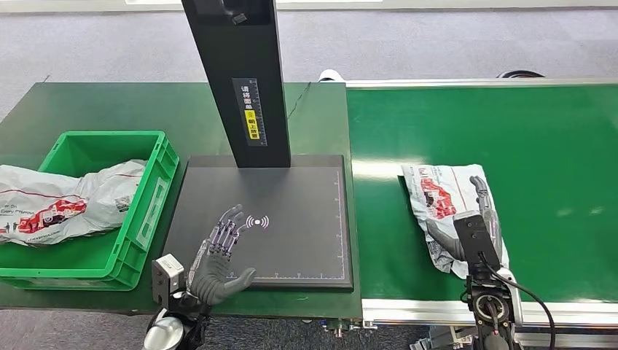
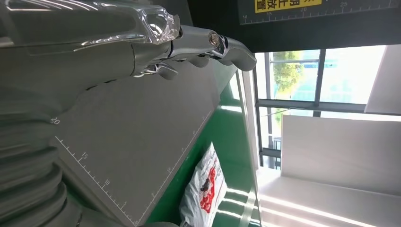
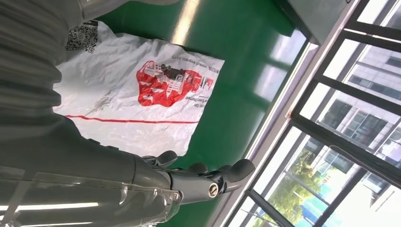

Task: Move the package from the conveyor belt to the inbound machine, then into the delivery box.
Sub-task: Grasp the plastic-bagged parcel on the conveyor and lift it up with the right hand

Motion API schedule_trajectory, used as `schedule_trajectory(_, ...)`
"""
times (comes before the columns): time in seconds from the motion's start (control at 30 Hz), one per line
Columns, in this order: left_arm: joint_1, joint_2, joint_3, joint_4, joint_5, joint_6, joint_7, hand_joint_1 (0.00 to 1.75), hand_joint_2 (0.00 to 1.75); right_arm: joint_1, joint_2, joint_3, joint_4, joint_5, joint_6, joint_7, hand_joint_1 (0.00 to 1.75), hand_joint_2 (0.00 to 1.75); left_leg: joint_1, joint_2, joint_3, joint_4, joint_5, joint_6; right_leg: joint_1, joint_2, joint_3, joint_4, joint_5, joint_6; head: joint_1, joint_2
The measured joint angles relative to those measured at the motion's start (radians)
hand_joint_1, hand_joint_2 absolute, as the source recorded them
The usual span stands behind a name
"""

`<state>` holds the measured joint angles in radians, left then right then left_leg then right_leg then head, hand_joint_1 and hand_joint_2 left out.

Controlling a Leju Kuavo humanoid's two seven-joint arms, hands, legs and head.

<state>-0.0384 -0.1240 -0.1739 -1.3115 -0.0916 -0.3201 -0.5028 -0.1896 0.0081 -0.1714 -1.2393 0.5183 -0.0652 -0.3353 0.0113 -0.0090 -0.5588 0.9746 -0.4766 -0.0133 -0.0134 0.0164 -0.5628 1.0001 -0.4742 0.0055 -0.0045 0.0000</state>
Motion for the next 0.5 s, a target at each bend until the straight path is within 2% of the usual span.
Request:
schedule_trajectory(0.17,0.001,0.0,0.002,0.0,0.0,0.0,0.0,0.0,1.75,-0.004,-0.003,-0.007,0.015,0.006,0.0,0.006,0.0,1.75,0.0,0.0,0.0,0.0,0.0,0.0,0.0,0.0,0.0,0.0,0.0,0.0,0.0,0.0)
schedule_trajectory(0.27,0.001,0.002,0.004,0.0,0.003,0.0,0.0,0.0,1.75,-0.021,-0.015,-0.015,0.042,0.045,-0.003,0.058,0.0,1.75,0.0,0.0,0.0,0.0,0.0,0.0,0.0,0.0,0.0,0.0,0.0,0.0,0.0,0.0)
schedule_trajectory(0.37,0.001,0.008,0.006,0.0,0.015,-0.001,-0.003,0.0,1.75,-0.082,-0.055,-0.046,0.139,0.102,-0.004,0.133,0.0,1.75,-0.001,0.0,0.0,0.0,0.0,0.001,-0.001,0.0,0.0,0.0,0.0,0.0,0.0,0.0)
schedule_trajectory(0.5,-0.001,0.018,0.008,0.0,0.028,-0.002,-0.003,0.0,1.75,-0.191,-0.136,-0.089,0.342,0.184,0.024,0.226,0.0,1.75,-0.001,-0.001,0.0,0.001,0.001,0.001,-0.002,-0.001,0.0,0.0,0.001,0.001,0.0,0.0)
